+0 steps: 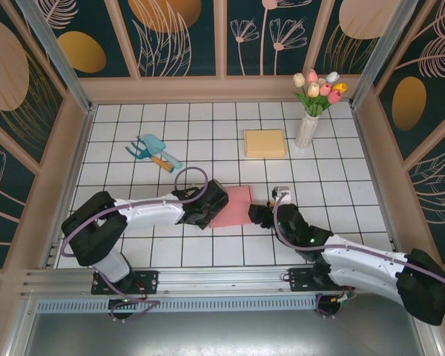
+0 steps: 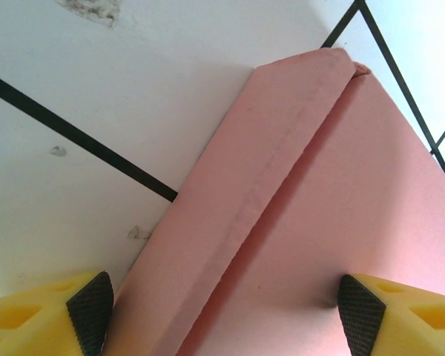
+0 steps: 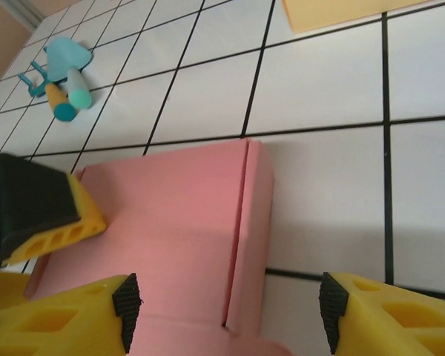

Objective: Fold the paper box

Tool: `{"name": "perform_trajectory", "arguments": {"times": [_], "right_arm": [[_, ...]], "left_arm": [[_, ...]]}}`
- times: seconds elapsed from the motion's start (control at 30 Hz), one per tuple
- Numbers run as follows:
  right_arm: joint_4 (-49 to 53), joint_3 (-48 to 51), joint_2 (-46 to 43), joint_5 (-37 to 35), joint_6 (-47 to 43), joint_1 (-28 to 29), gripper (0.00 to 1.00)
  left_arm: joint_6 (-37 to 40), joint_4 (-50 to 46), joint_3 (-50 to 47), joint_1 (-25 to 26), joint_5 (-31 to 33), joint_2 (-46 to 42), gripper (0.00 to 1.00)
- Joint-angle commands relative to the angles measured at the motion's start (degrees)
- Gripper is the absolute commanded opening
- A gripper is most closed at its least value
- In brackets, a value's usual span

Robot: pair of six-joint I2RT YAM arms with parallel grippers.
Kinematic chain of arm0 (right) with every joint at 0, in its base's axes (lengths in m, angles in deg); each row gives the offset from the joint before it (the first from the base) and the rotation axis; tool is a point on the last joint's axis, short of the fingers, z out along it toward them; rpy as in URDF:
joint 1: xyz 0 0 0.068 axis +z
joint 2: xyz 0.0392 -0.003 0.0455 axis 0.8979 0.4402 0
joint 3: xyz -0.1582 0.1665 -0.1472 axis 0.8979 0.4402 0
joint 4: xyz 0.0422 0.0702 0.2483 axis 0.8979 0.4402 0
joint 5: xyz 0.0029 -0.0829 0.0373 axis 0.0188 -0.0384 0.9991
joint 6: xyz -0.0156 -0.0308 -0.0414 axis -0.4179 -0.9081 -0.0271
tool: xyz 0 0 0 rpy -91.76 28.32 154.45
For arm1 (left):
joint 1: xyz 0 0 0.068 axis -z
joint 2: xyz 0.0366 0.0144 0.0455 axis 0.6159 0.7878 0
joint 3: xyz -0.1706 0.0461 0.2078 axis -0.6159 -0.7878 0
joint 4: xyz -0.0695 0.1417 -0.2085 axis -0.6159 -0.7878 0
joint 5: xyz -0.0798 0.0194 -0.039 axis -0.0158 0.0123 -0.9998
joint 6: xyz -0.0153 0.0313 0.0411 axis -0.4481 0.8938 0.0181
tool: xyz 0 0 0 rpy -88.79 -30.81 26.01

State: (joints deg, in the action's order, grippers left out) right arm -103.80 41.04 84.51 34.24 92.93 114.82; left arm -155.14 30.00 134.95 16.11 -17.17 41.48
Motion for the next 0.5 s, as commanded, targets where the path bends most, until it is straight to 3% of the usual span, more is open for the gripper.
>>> {"name": "perform_trajectory", "arguments": {"times": [0.0, 0.27, 0.47], "right_arm": [[-5.85, -2.28, 3.23, 7.69, -3.02, -3.37, 0.68], [-11.97, -4.69, 15.61, 10.21, -2.98, -4.02, 0.6], [-15.76, -3.41, 19.71, 9.1, 2.46, -2.85, 0.51]], "left_arm": [[1.97, -6.29, 0.0, -0.03, 0.22, 2.95, 0.81], [7.9, -7.62, 3.84, -0.42, 2.45, 5.84, 0.81], [11.01, -7.27, 5.11, -1.11, 4.2, 6.44, 0.82]]}}
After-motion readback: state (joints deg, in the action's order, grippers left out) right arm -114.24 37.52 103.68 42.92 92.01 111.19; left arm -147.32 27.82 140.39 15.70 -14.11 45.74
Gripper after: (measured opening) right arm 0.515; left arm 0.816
